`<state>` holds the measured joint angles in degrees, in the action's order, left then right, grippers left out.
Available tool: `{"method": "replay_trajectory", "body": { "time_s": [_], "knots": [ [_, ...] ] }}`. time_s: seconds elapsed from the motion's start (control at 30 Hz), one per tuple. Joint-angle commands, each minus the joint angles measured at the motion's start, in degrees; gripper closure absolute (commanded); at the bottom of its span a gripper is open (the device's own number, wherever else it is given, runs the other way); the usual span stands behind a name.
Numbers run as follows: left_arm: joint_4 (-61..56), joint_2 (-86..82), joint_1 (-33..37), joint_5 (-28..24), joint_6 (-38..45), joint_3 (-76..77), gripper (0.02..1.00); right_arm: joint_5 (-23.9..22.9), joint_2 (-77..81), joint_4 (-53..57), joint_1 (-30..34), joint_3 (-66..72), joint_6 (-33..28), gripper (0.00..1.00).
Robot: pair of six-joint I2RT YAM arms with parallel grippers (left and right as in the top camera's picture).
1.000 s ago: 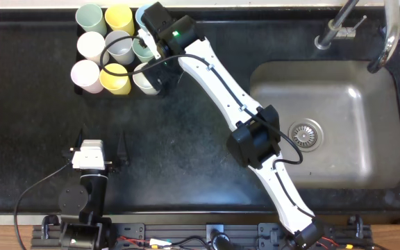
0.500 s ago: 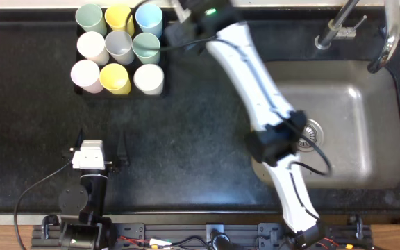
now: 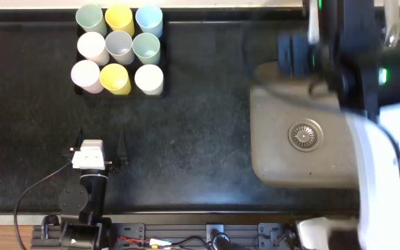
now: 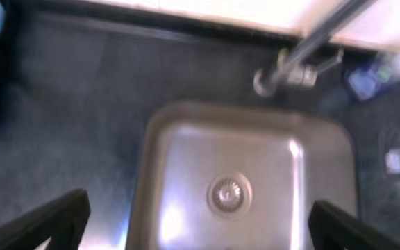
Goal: Store Cups
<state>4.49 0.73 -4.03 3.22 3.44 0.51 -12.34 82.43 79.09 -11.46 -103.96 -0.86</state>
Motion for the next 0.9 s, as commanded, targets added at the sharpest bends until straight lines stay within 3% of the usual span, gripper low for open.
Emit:
{"method": "replay_trajectory", "body": {
  "time_s": [0.03, 0.2, 0.3, 0.7, 0.9],
  "knots": [
    [0.2, -0.6, -0.2, -0.2, 1.1, 0.0, 0.020, 0.0, -13.4, -10.6, 1.5, 26.4, 3.0, 0.005],
    [0.2, -0.6, -0.2, -0.2, 1.1, 0.0, 0.020, 0.4, -29.3, -32.3, 1.2, 52.8, 3.0, 0.005],
    [0.2, -0.6, -0.2, -0.2, 1.1, 0.0, 0.020, 0.5, -38.6, -36.5, 0.8, 62.1, 3.1, 0.003],
    [0.2, -0.6, -0.2, -0.2, 1.1, 0.0, 0.020, 0.5, -64.9, -37.7, 2.2, 78.7, 3.0, 0.003],
    [0.2, -0.6, -0.2, -0.2, 1.1, 0.0, 0.020, 0.5, -68.7, -56.0, 8.9, 85.0, 3.0, 0.003]
  ]
}}
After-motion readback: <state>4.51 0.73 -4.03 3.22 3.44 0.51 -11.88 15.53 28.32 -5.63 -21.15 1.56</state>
